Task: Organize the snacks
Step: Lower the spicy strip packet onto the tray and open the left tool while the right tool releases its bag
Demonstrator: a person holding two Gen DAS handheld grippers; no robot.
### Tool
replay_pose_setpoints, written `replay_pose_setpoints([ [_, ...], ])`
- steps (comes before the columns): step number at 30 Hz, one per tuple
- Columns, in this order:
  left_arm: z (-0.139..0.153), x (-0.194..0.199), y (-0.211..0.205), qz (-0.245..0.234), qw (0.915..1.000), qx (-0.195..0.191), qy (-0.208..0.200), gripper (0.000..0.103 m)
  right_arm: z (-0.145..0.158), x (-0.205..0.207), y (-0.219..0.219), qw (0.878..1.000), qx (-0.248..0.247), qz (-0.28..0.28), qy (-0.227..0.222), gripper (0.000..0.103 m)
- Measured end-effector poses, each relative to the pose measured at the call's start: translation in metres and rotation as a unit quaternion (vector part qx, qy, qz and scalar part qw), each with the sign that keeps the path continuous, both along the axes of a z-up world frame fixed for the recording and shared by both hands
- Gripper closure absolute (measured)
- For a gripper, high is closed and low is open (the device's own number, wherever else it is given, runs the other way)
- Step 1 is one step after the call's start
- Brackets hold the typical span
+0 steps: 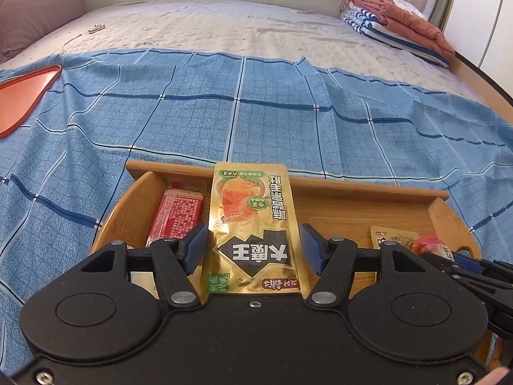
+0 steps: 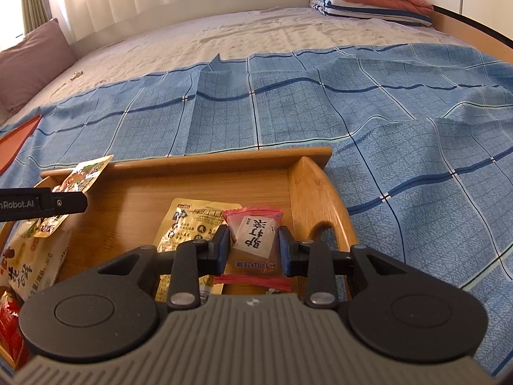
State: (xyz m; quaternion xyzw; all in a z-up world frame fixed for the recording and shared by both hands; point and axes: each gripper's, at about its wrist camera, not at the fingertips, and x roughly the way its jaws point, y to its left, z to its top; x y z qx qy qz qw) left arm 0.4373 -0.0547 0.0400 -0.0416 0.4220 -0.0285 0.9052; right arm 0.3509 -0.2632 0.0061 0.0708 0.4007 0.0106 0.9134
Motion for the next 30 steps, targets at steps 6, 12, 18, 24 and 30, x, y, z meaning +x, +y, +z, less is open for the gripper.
replay_pose_setpoints([
  [6, -0.006, 0.001, -0.004, -0.001, 1.0000, 0.008, -0.004, 0.043, 0.000, -0.003, 0.000, 1.000, 0.001, 0.004, -0.005, 0.066],
  [12, -0.008, -0.001, -0.002, -0.005, 1.0000, 0.002, 0.000, 0.030, 0.002, -0.007, -0.004, 1.000, 0.019, 0.013, -0.011, 0.044],
  [18, 0.004, -0.014, 0.001, -0.019, 0.9997, 0.000, -0.018, 0.015, 0.012, -0.013, -0.003, 0.999, 0.022, 0.016, -0.024, 0.036],
  [24, 0.019, -0.036, 0.005, -0.036, 0.9988, 0.008, -0.032, 0.012, 0.026, -0.025, -0.002, 0.999, 0.022, 0.021, -0.039, 0.030],
  [30, 0.033, -0.074, 0.008, -0.063, 0.9967, 0.008, -0.050, 0.010, 0.039, -0.048, 0.002, 0.998, 0.018, 0.030, -0.050, 0.025],
])
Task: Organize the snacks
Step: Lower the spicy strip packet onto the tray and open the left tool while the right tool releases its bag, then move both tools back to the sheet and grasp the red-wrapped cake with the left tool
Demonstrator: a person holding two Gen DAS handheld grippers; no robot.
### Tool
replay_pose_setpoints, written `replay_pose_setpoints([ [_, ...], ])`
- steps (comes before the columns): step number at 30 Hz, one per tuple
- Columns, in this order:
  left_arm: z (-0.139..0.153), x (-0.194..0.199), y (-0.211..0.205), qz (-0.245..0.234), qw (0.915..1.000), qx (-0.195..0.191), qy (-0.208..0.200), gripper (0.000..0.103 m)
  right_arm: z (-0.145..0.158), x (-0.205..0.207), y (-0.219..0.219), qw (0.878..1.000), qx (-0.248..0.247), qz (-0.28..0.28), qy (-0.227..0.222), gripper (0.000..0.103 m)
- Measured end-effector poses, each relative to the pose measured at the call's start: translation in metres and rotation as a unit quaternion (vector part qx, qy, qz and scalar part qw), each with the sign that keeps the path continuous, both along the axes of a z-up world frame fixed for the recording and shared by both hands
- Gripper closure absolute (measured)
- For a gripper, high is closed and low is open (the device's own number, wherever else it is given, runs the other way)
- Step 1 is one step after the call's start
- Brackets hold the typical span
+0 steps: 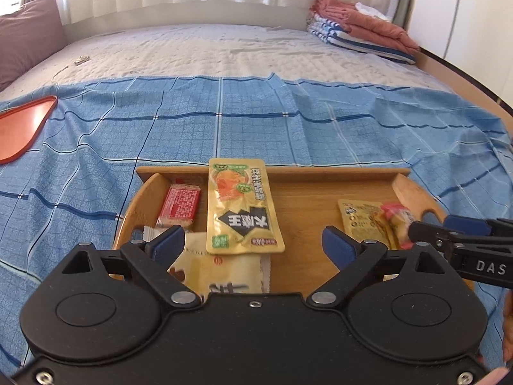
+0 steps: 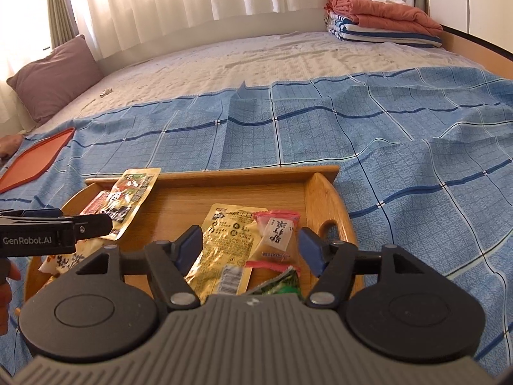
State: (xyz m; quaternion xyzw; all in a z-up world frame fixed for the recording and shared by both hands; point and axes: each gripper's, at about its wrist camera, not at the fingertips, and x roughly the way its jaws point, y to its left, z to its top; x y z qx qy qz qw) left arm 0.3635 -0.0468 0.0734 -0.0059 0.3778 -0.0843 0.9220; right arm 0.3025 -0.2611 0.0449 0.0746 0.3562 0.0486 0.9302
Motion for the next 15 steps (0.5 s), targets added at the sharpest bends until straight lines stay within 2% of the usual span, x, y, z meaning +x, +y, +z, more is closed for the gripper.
replay_pose_setpoints([
  [7, 0.011, -0.057, 0.001, -0.032, 0.9991, 0.009, -0.026, 0.009, 0.009, -0.038, 0.006, 1.000, -0.020, 0.013, -0.011, 0.021],
  [15, 0.020, -0.118, 0.006, -0.053, 0.9975, 0.000, -0.047, 0.008, 0.019, -0.085, 0.006, 0.999, -0.037, 0.027, -0.029, 0.015],
])
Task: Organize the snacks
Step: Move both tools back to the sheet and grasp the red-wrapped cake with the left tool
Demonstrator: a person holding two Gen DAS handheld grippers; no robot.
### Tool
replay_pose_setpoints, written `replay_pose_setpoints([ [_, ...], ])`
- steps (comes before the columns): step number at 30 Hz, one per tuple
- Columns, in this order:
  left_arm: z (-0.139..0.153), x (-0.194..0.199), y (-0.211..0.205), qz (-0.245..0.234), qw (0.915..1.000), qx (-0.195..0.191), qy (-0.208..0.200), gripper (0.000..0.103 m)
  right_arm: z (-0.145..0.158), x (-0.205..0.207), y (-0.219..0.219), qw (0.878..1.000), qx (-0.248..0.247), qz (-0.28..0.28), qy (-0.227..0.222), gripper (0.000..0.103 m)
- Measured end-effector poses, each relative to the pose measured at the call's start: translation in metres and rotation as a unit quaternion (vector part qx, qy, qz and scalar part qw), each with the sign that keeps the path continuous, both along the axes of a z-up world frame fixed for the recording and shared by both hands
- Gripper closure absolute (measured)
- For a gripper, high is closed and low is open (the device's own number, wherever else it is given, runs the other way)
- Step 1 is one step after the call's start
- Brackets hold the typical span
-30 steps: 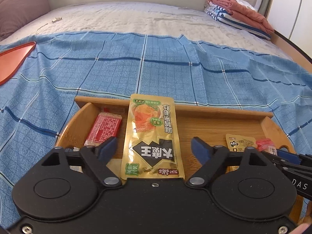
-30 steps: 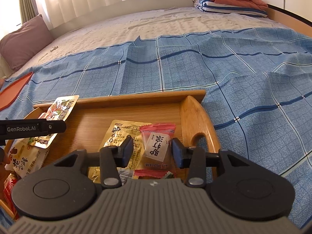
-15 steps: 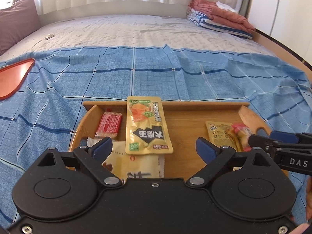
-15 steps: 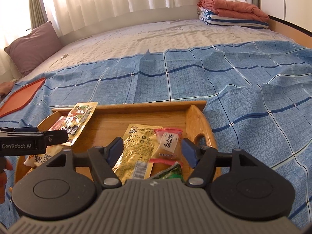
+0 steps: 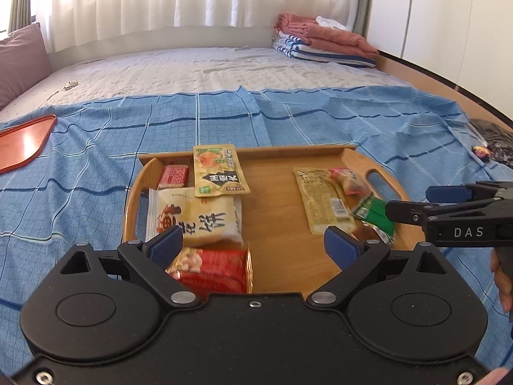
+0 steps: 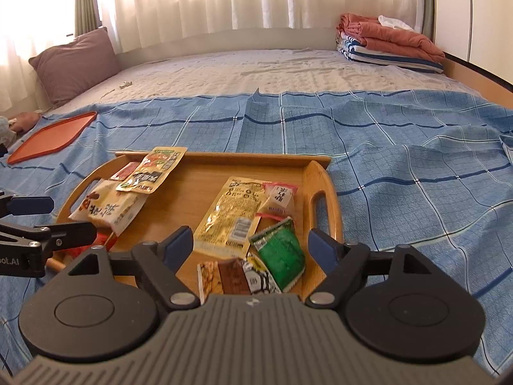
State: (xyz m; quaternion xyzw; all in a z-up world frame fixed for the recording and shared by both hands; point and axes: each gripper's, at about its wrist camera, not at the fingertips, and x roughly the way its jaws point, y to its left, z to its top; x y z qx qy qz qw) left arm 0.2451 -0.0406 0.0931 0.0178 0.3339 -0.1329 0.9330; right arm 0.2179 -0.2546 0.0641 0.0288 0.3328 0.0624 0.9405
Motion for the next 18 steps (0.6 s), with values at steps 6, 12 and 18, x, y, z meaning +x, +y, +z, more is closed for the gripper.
replay_pose_setpoints([
  [6, 0.003, -0.041, 0.006, -0.010, 0.9997, -0.019, -0.007, 0.007, 0.000, -0.031, 0.003, 1.000, -0.009, 0.014, -0.007, 0.015],
  [12, 0.000, -0.075, 0.010, -0.012, 0.9995, -0.029, -0.008, 0.007, -0.004, -0.061, 0.002, 0.999, -0.024, 0.022, -0.015, 0.013],
  [18, -0.009, -0.103, 0.016, -0.006, 0.9991, -0.041, -0.004, 0.007, -0.012, -0.084, -0.003, 0.999, -0.037, 0.021, -0.012, 0.013],
])
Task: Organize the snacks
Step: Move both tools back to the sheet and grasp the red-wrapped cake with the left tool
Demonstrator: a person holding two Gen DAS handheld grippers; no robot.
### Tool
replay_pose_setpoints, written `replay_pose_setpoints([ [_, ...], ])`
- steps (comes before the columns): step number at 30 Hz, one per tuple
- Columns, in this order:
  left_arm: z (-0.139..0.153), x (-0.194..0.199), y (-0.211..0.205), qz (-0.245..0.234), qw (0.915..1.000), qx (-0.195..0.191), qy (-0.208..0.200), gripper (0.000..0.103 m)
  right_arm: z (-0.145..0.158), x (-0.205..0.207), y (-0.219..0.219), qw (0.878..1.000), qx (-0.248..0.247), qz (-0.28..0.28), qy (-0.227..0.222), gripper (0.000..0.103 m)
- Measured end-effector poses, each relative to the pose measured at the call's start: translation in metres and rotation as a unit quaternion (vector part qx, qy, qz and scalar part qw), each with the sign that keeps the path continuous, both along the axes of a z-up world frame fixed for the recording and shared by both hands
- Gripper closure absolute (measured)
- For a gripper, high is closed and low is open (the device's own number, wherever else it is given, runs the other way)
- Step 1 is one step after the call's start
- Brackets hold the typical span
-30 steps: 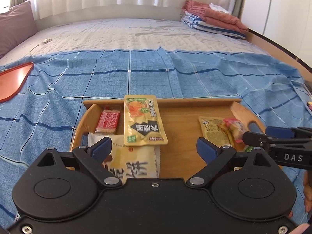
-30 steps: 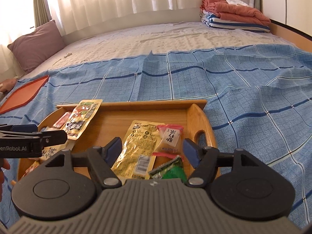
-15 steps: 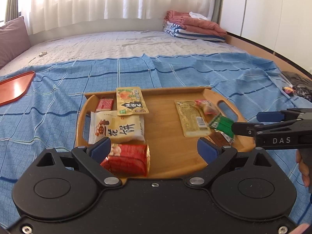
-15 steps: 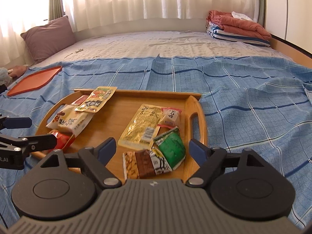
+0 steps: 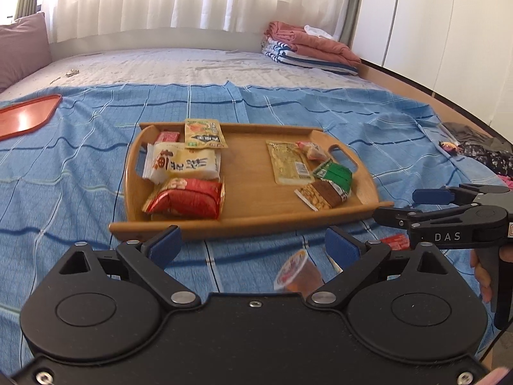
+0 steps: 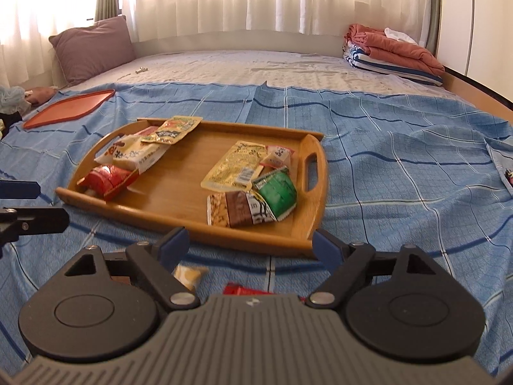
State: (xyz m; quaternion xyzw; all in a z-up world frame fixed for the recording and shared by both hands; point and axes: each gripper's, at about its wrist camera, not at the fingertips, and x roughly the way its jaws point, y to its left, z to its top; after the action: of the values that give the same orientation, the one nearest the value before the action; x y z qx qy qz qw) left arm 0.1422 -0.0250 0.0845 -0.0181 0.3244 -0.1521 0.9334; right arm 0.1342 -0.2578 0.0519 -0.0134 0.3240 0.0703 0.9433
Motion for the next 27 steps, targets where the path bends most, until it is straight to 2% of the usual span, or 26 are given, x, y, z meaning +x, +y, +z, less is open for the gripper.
replay_pose_setpoints([
  [7, -0.015, -0.031, -0.006, -0.002, 0.9991, 0.036, -0.022, 0.006, -0.016, -0.019, -0.009, 1.000, -0.007, -0.011, 0.007, 0.012],
  [16, -0.034, -0.061, -0.017, -0.022, 0.9992, 0.032, -0.014, 0.006, -0.036, -0.030, -0.018, 0.999, -0.002, -0.033, 0.020, 0.011],
  [27, -0.059, -0.080, -0.032, -0.041, 0.9982, 0.044, 0.000, 0.006, -0.054, -0.032, -0.007, 0.999, -0.024, -0.028, 0.023, 0.007],
])
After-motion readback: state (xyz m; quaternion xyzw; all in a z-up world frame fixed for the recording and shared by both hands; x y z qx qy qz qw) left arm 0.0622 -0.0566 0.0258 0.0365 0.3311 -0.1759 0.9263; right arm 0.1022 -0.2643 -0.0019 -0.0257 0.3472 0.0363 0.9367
